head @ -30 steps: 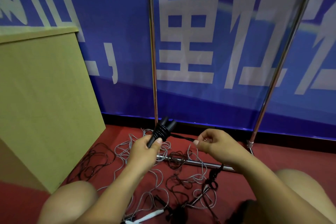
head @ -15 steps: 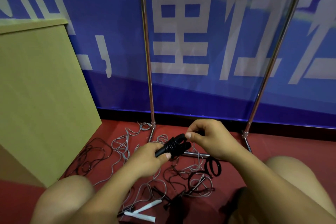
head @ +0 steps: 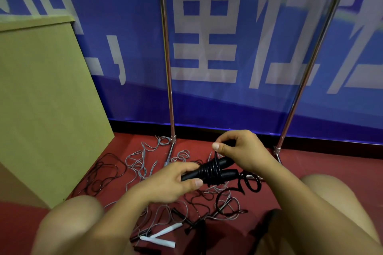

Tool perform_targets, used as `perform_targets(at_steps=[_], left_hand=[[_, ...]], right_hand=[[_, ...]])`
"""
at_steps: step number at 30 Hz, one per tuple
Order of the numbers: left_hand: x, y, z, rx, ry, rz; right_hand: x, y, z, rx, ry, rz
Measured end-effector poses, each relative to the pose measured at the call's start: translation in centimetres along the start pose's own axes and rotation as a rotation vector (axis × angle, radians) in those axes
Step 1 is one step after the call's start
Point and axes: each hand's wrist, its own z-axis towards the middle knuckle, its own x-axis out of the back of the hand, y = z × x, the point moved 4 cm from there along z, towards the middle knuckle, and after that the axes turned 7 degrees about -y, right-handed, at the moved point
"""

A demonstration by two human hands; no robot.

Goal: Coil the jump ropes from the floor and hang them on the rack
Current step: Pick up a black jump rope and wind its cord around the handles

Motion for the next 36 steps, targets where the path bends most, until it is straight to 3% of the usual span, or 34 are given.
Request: perform_targets(at_steps=[9,20,26,36], left_hand=[[-0.2,2.4,-1.0,-0.112,-0.107,-0.255],[0.4,2.1,-0.7,-0.146,0.131,-0.466],[1.3,1.1,0.0,-0.115,0.383,-0.557],[2.1,-0.3,0.3,-0.019,0.62,-0.58]], right_hand=[[-0.5,-0.3,-0.2,-0.094,-0.253,0.65],[-2.5,-0.7,-0.6,-0.161,-0.44,0.578],[-2.9,-0.3,-0.5,-0.229,-0.392,0.664],[-2.3,-0.1,-0.4,-0.224,-0.344,0.588]])
